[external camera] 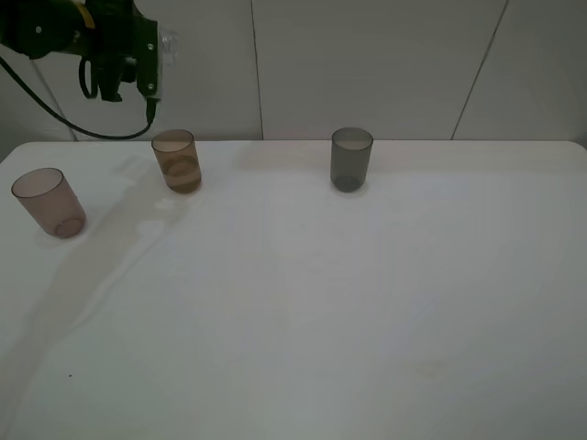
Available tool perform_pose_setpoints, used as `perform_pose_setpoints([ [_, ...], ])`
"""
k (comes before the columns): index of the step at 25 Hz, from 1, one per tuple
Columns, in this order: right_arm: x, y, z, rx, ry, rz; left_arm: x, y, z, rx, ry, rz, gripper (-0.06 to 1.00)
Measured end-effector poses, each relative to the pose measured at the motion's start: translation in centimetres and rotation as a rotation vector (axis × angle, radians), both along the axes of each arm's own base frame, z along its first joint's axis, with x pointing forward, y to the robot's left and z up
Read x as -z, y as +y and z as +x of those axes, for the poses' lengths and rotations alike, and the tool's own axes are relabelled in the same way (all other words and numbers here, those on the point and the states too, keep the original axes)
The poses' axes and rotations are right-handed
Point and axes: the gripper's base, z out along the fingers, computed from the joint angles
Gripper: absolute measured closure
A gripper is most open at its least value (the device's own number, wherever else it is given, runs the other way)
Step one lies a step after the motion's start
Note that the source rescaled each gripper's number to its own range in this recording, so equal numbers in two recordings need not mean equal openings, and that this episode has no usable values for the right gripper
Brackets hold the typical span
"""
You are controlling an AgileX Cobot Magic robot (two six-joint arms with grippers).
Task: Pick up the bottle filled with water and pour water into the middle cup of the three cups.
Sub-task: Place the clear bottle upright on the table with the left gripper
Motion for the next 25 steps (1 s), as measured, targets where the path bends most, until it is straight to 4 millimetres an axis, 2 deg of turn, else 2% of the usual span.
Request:
perform_pose_setpoints([
  [2, 0.0, 0.0, 0.0, 0.000, 0.000, 0.000, -1.2, -1.4, -0.8, -0.068, 0.049, -0.211, 0.93],
  [5, 0.0, 0.0, 0.0, 0.000, 0.000, 0.000, -1.8, -4.0, -2.0, -0.164, 0.165, -0.541, 0.93],
  [8, 0.0, 0.0, 0.0, 0.000, 0.000, 0.000, -1.6, -7.0, -3.0, -0.226, 0.282, -0.783, 0.93],
  [12, 0.0, 0.0, 0.0, 0.000, 0.000, 0.000, -0.7, -10.2, -4.7, -0.277, 0.403, -1.015, 0.93],
  [15, 0.0, 0.0, 0.0, 0.000, 0.000, 0.000, 1.4, -12.2, -6.6, -0.242, 0.434, -1.068, 0.93],
  [18, 0.0, 0.0, 0.0, 0.000, 0.000, 0.000, 3.9, -13.2, -8.7, -0.191, 0.427, -1.096, 0.93],
  [25, 0.0, 0.0, 0.0, 0.000, 0.000, 0.000, 9.4, -12.5, -12.4, -0.115, 0.373, -1.192, 0.93],
])
